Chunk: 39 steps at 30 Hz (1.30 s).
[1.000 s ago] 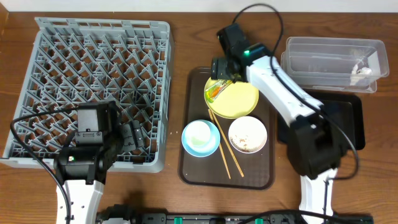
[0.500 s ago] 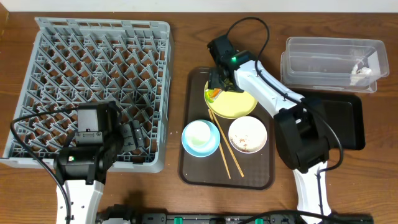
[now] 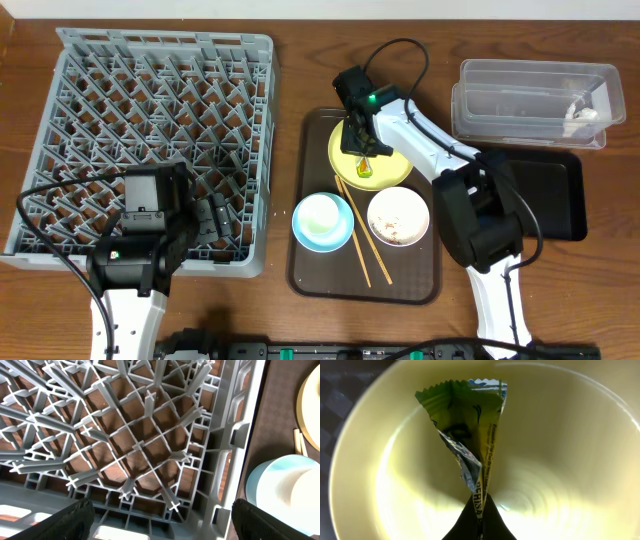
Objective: Sort waste into correct bins and load items into the dishwasher
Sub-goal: 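Carry the green wrapper with the right gripper into the clear bin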
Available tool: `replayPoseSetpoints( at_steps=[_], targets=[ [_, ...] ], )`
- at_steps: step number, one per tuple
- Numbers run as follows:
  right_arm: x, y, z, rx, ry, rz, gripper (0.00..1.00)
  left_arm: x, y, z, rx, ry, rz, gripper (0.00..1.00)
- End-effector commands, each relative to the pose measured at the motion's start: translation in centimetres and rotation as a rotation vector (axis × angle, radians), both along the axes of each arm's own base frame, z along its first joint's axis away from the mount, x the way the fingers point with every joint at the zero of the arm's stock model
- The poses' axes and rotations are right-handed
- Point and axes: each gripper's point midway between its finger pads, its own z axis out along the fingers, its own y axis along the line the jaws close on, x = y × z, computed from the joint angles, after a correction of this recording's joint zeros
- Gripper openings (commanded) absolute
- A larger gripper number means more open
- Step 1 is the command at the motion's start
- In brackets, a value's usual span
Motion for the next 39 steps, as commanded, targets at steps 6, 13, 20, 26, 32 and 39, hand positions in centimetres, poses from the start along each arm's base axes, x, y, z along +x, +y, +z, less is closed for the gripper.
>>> replayPoseSetpoints(
  at_steps=[6, 13, 20, 26, 32, 39],
  targets=[
    [3.9, -6.2, 10.6, -0.012, -0.241, -0.098, 0.01, 0.3, -0.1, 0.8, 0.001, -0.019, -0.003, 0.89],
    [6.2, -16.8, 16.6, -0.115, -0.407, -0.327, 0.01, 0.3, -0.1, 0.8, 0.001, -0.019, -0.003, 0.89],
    [7.4, -25.6, 16.7, -0.138, -0.43, -0.508, 0.23, 0.3, -0.1, 0.8, 0.001, -0.019, -0.003, 0.89],
    [9.0, -26.0, 18.5, -0.069, -0.496, -0.347, 0.89, 0.3, -0.1, 0.8, 0.001, -0.019, -0.003, 0.89],
    [6.0, -22.7, 22.4, -0.002, -0.49, -0.106, 0.95, 0.3, -0.1, 0.8, 0.001, -0.019, -0.003, 0.89],
    [-2.6, -17.1, 25.6, 0.146, -0.361, 0.137, 0.94, 0.3, -0.1, 0.8, 0.001, -0.019, -0.003, 0.95]
  ],
)
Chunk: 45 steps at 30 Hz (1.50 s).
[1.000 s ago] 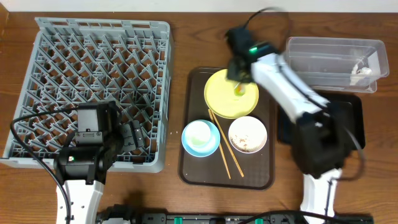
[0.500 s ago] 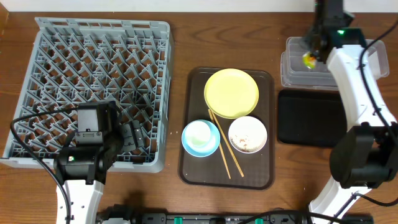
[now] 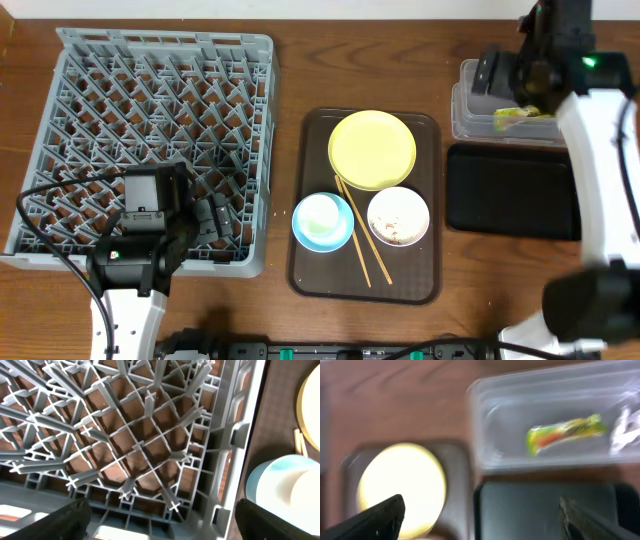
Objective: Sort waste into correct bins and load items into the dishwasher
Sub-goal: 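Carry the green wrapper with the right gripper into the clear bin, then grasp the rim of the pink rice bowl with the right gripper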
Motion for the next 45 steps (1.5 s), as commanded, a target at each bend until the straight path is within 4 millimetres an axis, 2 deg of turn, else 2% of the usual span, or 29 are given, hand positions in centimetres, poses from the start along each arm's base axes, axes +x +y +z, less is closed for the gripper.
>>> replayPoseSetpoints(
  at_steps=[1, 6, 10, 17, 21, 26, 28, 33, 45],
  targets=[
    [-3.6, 3.8, 2.3, 0.063, 0.006, 0.183, 0.94, 0.3, -0.1, 0.8, 0.002, -0.02, -0.005, 0.95],
    [-8.5, 7.2, 1.2, 0.058, 0.148, 0.299, 0.89, 0.3, -0.1, 0.8, 0.002, -0.02, -0.005, 0.95],
    [-11.3, 10.8, -1.0, 0.039, 0.238, 0.415, 0.86, 0.3, -0.1, 0.8, 0.002, -0.019, -0.005, 0.95],
    [-14.2, 15.6, -7.3, 0.021, 0.332, 0.506, 0.84, 0.0, -0.1, 0.6, 0.002, -0.007, -0.005, 0.95],
    [-15.8, 17.5, -11.6, -0.025, 0.344, 0.539, 0.8, 0.0, -0.1, 0.6, 0.002, -0.005, -0.005, 0.95],
    [-17.3, 19.7, -15.5, -0.035, 0.314, 0.618, 0.68, 0.0, -0.1, 0.6, 0.002, -0.005, -0.005, 0.95],
    [-17.6, 20.0, -16.8, -0.056, 0.294, 0.634, 0.64, 0.0, -0.1, 0.6, 0.002, -0.005, -0.005, 0.95],
    [-18.4, 19.2, -19.5, -0.112, 0.29, 0.561, 0.61, 0.0, -0.1, 0.6, 0.002, -0.005, -0.005, 0.95],
    [-18.9, 19.6, -21.5, -0.088, 0.257, 0.58, 0.42, 0.0, -0.1, 0.6, 0.002, -0.005, -0.005, 0.95]
  ],
)
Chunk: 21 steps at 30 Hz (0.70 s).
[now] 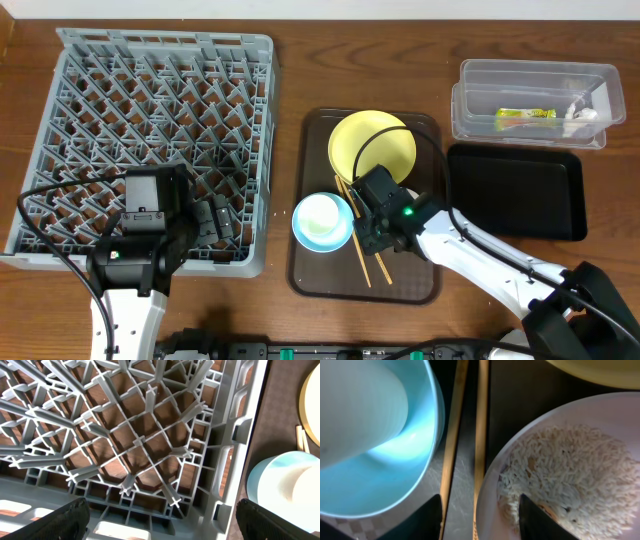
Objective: Sort waste into correct bins and load items into the dishwasher
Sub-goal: 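Grasp the rim of the pink rice bowl with the right gripper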
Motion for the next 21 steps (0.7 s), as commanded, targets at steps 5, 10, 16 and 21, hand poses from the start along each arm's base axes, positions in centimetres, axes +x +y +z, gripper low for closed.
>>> replayPoseSetpoints(
  at_steps=[5, 10, 16, 21],
  targets=[
    [0.4, 0.9, -0.3, 0.009, -0.053, 0.008, 0.4, 0.3, -0.1, 0.8, 0.003, -0.021, -0.006, 0.95],
    [1.0, 0.5, -0.2, -0.014, -0.084, -0.005, 0.38, 0.3, -0.1, 0.8, 0.003, -0.018, -0.006, 0.95],
    [1.1, 0.1, -0.8, -0.034, -0.078, -0.034, 0.25, 0.3, -0.1, 0.8, 0.003, -0.018, -0.006, 0.95],
    [1.4, 0.4, -0.8, -0.024, -0.088, -0.034, 0.22, 0.3, -0.1, 0.8, 0.003, -0.018, -0.006, 0.95]
  ],
)
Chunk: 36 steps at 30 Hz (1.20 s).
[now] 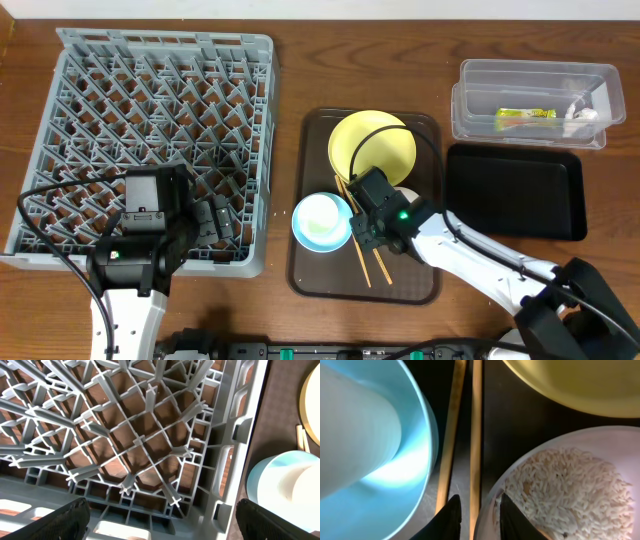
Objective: Sort waste into correct bins and load items into the dishwasher
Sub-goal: 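Grasp the rim of the pink rice bowl with the right gripper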
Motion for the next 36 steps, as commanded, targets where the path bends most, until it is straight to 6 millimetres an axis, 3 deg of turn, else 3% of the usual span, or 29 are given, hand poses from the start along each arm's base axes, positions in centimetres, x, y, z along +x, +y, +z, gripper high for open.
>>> replayPoseSetpoints(
  at_steps=[1, 8, 23, 31, 36],
  targets=[
    [0.0, -0.1, -0.4, -0.013, -0.006, -0.014, 0.22, 0.3, -0.1, 0.8, 0.003, -0.019, -0.006, 0.95],
    [0.1, -0.4, -0.5, -0.02, -0.011, -0.047, 0.15, 0.3, -0.1, 0.8, 0.003, -0.019, -0.006, 0.95],
    [-0.2, -0.7, -1.0, -0.037, 0.007, -0.046, 0.15, 0.3, -0.1, 0.8, 0.003, -0.019, -0.006, 0.95],
    [-0.3, -0.7, -1.3, -0.036, 0.018, -0.057, 0.02, 0.3, -0.1, 0.8, 0.003, -0.019, -0.006, 0.95],
    [0.5, -0.3, -0.2, -0.017, -0.002, -0.065, 0.01, 0.3, -0.1, 0.8, 0.003, -0.019, -0.006, 0.95]
  ],
)
